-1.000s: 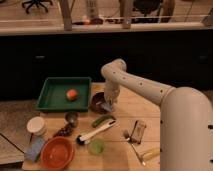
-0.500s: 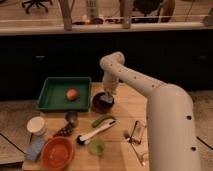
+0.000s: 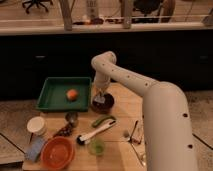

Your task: Wipe purple bowl with towel

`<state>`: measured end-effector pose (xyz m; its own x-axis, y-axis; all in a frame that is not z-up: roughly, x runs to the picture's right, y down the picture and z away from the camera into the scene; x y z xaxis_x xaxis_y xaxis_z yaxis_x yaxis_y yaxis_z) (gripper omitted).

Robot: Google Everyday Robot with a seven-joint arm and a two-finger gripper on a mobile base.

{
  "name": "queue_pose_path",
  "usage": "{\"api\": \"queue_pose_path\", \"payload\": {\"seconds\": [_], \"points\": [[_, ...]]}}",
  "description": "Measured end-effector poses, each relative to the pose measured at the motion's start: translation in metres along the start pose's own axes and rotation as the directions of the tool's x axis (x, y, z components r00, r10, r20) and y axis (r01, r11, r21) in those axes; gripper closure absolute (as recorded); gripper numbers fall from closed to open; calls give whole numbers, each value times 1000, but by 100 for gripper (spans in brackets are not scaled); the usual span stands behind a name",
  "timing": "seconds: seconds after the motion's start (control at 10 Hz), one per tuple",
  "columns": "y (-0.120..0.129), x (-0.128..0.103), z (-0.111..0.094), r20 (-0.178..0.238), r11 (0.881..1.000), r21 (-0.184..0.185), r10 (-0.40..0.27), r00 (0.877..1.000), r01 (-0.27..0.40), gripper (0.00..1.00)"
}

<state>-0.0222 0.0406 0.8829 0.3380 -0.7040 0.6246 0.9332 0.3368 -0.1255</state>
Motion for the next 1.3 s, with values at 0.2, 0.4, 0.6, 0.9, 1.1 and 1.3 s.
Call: {"api": "queue_pose_path", "payload": {"seconds": [0.2, 0.4, 0.6, 0.9, 1.1, 1.3], "points": [[13, -18, 0, 15, 1000, 9, -10, 1000, 10, 100], [38, -18, 0, 18, 1000, 9, 25, 1000, -26, 100], [59, -9, -1, 7, 997, 2, 76, 997, -76, 100], [75, 25, -7, -30, 989, 4, 151, 988, -151, 100], [63, 36, -11, -44, 989, -1, 146, 988, -146, 100], [35, 34, -11, -49, 994, 6, 108, 993, -108, 100]]}}
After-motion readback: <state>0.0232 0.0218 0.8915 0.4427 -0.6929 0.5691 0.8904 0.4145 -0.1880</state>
